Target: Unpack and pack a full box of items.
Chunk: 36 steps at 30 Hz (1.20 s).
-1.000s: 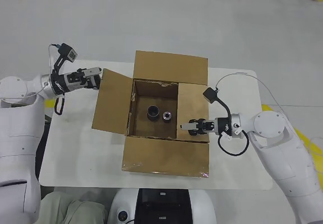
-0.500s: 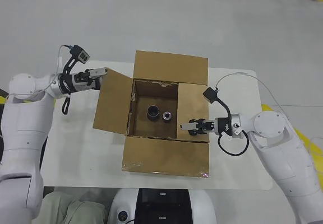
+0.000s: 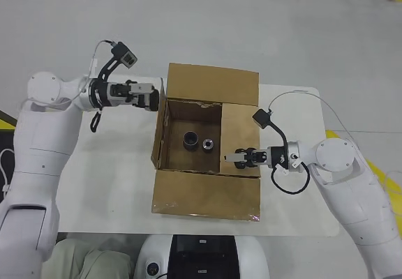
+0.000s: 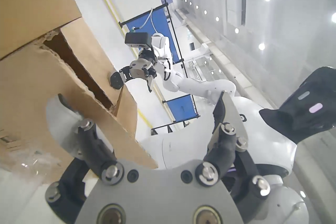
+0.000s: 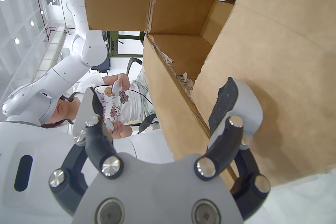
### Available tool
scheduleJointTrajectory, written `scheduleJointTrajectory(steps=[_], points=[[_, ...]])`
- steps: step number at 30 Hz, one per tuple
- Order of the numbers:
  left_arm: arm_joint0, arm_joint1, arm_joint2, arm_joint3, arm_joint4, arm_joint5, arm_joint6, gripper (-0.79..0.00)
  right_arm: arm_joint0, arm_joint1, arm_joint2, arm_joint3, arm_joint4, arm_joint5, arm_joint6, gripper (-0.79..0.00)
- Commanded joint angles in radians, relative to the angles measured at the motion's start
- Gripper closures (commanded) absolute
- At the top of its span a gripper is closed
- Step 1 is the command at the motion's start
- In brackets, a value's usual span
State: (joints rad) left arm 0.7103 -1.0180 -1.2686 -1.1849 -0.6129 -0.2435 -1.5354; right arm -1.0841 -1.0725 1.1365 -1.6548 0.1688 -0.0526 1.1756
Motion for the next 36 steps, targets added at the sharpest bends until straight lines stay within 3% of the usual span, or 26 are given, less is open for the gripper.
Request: scheduleJointTrajectory(steps=[1,10,22,30,36], points=[[-0.015,-0.008,0.039,0.006,0.007,0.000,0.003,-0.785,-0.016,0.002,0.007,-0.008,0.001,-0.005,-0.019,-0.785],[-0.069,-0.039,0.170,0.061,0.080,-0.019,0.043,-0.785,-0.091,0.020,0.075,-0.059,0.019,-0.034,-0.040,-0.785],[-0.111,-0.059,0.272,0.094,0.236,-0.037,0.105,-0.785,-0.233,0.048,0.219,-0.125,0.049,-0.081,-0.086,-0.785],[-0.116,-0.060,0.277,0.089,0.251,-0.053,0.125,-0.785,-0.335,0.065,0.321,-0.162,0.083,-0.109,-0.096,-0.785],[-0.125,-0.049,0.206,0.093,0.172,-0.075,0.151,-0.785,-0.409,0.077,0.391,-0.186,0.128,-0.124,-0.058,-0.785]])
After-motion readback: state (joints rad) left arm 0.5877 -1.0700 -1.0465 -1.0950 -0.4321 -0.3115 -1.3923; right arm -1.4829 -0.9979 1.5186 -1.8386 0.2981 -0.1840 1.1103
